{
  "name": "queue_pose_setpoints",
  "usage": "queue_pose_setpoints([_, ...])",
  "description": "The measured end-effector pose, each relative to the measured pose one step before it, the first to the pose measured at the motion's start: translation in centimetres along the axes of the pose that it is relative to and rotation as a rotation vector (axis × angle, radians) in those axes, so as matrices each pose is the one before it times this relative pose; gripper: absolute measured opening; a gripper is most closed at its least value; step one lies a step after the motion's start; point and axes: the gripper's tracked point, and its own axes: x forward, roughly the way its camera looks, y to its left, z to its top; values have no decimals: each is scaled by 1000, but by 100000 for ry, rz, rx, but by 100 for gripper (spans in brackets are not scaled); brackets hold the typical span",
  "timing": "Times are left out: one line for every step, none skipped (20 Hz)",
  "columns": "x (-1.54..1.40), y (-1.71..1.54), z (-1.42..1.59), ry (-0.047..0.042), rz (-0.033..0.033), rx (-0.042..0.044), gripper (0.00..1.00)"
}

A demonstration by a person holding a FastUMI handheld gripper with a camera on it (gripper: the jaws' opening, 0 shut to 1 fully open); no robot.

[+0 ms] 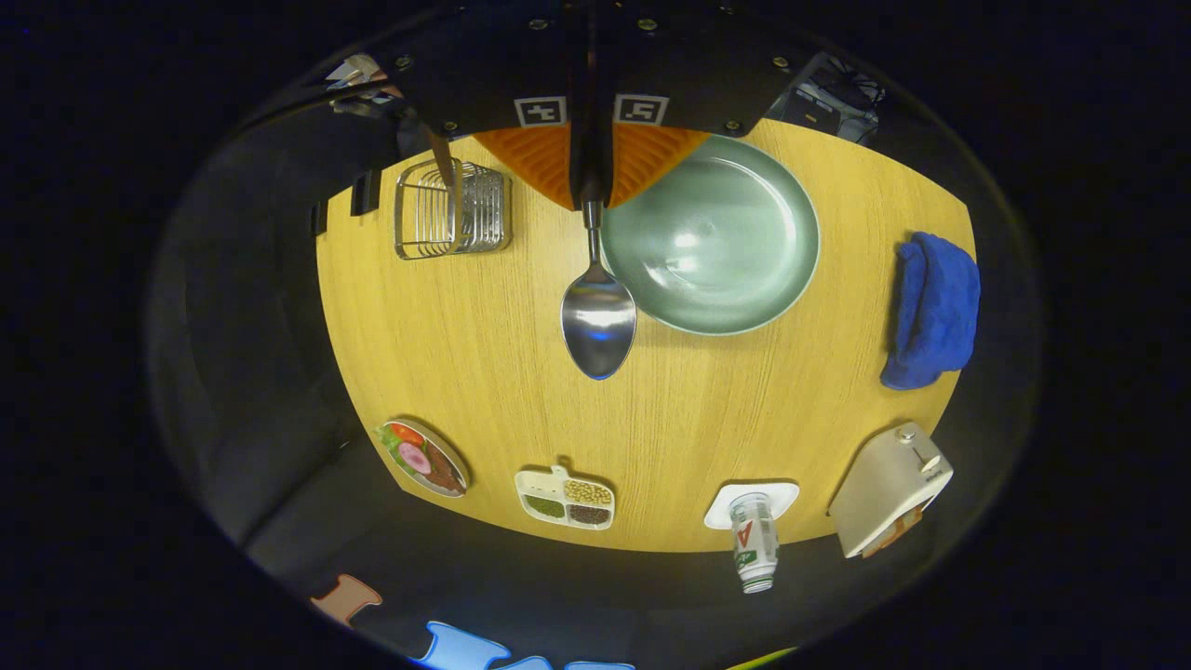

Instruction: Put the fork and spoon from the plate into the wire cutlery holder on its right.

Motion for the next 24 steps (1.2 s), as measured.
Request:
queue_pose_setpoints([-141,-748,-178,650,-964,1228,5])
queue_pose_setpoints([-167,-662,-149,735,-869,1210,5])
queue_pose_setpoints([-5,-723,-314,651,-801,1170,4])
queue_pose_setpoints([-116,-645,-230,926,-760,1225,4])
queue_pose_setpoints([-110,-602,-302,811,-752,1453,4])
queue_pose_setpoints([3,-660,-308,917,-633,1672,4])
queue_pose_setpoints([62,-485,-300,858,-362,1686,4])
queue_pose_setpoints([35,-582,-319,1082,-308,1627,4])
queue_pose_setpoints([174,-500,-325,996,-365,1451,4])
queue_pose_setpoints([19,-666,-390,1529,-764,1477,4])
queue_pose_setpoints([72,-846,-423,1489,-1115,1544,5])
queue_pose_setpoints([120,-663,-321,1418,-775,1793,5])
queue_pose_setpoints([117,-418,-314,1426,-79,1796,5])
queue_pose_setpoints([194,-540,-228,1395,-89,1728,4])
queue_pose_setpoints([350,-630,-280,1684,-912,1457,4])
queue_pose_setpoints([209,-711,-282,2022,-1279,1049,5])
queue_pose_setpoints([244,-642,-293,2121,-1106,1238,5])
queue_pose_setpoints([312,-338,9,1365,-96,1574,4])
queue_pose_setpoints([372,-60,59,1429,409,1661,4])
queue_pose_setpoints([193,-158,-77,1935,799,1391,5])
queue_pose_setpoints([147,-270,-59,1655,194,1454,4])
queue_pose_setpoints([72,-268,-46,1903,-66,1296,5])
queue_pose_setpoints([77,-59,-21,2063,268,1310,5])
queue_pose_setpoints([-16,62,206,1383,806,1047,4])
